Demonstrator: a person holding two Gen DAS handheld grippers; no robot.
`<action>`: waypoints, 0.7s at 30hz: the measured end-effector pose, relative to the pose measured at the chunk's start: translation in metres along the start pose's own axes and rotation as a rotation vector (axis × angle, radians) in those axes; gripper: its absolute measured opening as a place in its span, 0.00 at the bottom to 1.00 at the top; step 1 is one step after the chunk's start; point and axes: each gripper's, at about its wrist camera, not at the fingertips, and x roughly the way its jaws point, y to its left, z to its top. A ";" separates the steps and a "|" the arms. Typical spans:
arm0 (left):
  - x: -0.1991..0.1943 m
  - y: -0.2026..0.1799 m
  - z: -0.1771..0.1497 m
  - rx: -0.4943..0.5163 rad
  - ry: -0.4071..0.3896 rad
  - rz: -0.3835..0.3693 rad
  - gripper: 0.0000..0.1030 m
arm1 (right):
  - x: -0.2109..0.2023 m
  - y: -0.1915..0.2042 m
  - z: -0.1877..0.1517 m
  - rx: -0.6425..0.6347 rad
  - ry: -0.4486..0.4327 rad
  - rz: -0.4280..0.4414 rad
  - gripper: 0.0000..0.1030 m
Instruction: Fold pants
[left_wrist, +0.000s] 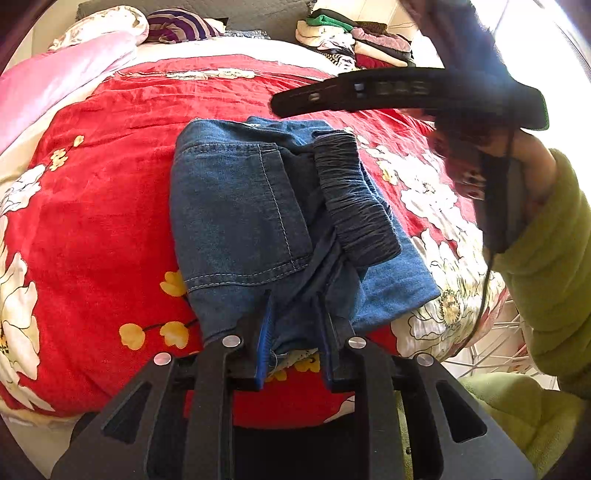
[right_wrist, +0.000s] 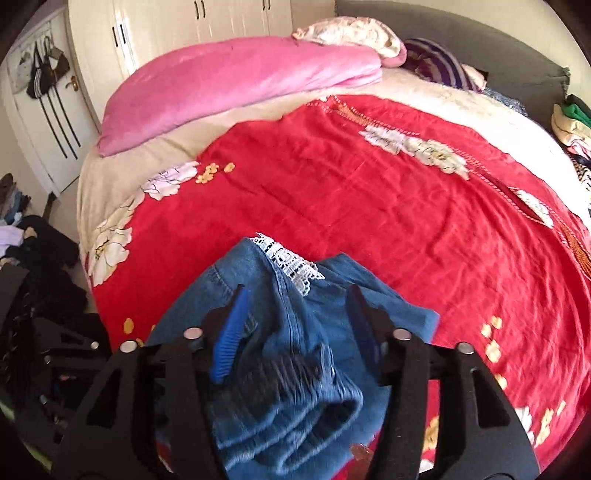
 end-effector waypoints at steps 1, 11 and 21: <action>-0.001 0.000 0.000 -0.002 0.000 -0.007 0.25 | -0.005 0.000 -0.002 0.004 -0.012 0.000 0.56; -0.041 0.028 0.020 -0.103 -0.118 0.016 0.63 | -0.043 -0.031 -0.044 0.140 -0.048 -0.043 0.62; 0.017 0.054 0.057 -0.184 -0.047 0.033 0.64 | -0.008 -0.059 -0.082 0.292 0.057 0.067 0.62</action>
